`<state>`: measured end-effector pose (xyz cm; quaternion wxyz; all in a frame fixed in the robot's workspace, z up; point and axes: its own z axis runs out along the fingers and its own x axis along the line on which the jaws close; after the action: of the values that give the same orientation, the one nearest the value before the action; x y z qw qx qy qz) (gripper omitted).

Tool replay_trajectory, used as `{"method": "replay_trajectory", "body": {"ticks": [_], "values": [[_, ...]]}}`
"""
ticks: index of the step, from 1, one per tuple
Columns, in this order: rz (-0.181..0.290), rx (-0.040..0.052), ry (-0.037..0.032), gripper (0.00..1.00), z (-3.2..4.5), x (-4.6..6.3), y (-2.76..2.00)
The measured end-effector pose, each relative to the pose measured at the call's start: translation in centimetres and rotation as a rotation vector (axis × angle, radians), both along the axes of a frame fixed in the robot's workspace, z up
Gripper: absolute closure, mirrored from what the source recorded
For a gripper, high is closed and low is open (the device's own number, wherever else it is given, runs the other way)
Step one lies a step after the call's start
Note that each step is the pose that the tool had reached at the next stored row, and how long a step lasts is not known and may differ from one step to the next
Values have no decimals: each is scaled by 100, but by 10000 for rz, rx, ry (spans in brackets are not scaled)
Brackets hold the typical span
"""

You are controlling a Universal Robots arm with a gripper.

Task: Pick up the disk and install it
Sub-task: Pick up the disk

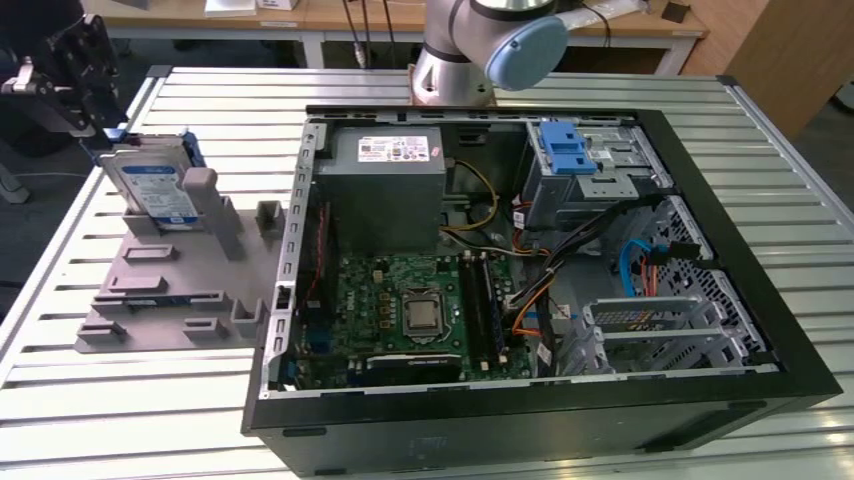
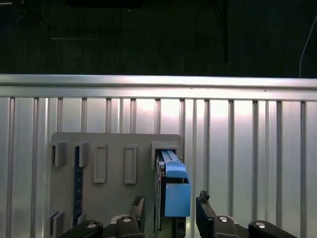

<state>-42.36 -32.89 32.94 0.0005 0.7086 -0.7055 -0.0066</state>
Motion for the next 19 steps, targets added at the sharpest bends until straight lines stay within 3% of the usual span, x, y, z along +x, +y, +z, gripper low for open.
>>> {"method": "replay_trajectory", "body": {"ticks": [5, 19], "values": [[280, 0, -2, 47, -51, -13, 4], [282, 0, -1, 47, -219, -54, 32]]}}
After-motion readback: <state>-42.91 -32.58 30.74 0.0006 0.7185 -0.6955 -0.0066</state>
